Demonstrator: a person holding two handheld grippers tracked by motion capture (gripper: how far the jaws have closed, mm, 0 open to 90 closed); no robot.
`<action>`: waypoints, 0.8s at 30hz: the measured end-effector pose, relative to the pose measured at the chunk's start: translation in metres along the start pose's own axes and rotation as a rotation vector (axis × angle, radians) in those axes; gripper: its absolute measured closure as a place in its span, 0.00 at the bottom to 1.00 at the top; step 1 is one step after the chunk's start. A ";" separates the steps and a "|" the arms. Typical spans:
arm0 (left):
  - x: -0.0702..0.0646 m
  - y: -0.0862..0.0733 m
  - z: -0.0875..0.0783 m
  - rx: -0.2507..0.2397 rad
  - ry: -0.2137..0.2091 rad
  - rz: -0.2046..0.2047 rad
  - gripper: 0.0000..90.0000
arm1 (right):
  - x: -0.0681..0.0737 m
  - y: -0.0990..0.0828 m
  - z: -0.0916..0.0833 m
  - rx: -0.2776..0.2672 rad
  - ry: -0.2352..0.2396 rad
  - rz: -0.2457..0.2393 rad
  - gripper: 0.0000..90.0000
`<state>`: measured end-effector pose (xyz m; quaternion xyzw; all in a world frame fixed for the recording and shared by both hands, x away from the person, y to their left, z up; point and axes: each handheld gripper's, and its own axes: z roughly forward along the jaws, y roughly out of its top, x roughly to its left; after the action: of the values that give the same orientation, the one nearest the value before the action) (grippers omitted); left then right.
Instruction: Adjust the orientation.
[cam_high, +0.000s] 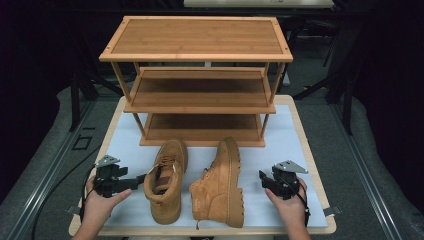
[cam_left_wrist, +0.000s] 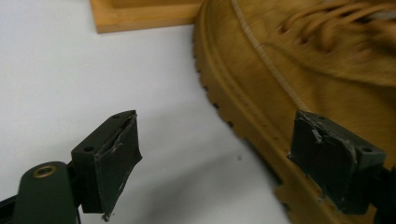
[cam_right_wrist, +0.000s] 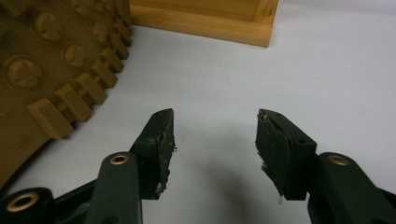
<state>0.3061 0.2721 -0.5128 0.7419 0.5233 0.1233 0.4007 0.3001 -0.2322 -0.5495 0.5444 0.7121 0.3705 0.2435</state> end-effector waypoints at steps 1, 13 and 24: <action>-0.001 0.002 -0.003 -0.003 -0.005 0.004 0.17 | 0.000 0.000 -0.001 -0.008 0.003 0.000 0.52; -0.025 0.033 -0.037 0.021 -0.049 0.049 0.30 | 0.001 0.006 -0.008 -0.016 -0.008 -0.021 0.51; -0.052 0.055 -0.057 0.017 -0.128 0.079 0.36 | 0.004 0.009 -0.009 -0.013 0.037 -0.020 0.31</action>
<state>0.2872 0.2457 -0.4232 0.7718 0.4680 0.0867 0.4217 0.2973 -0.2295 -0.5363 0.5287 0.7194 0.3827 0.2378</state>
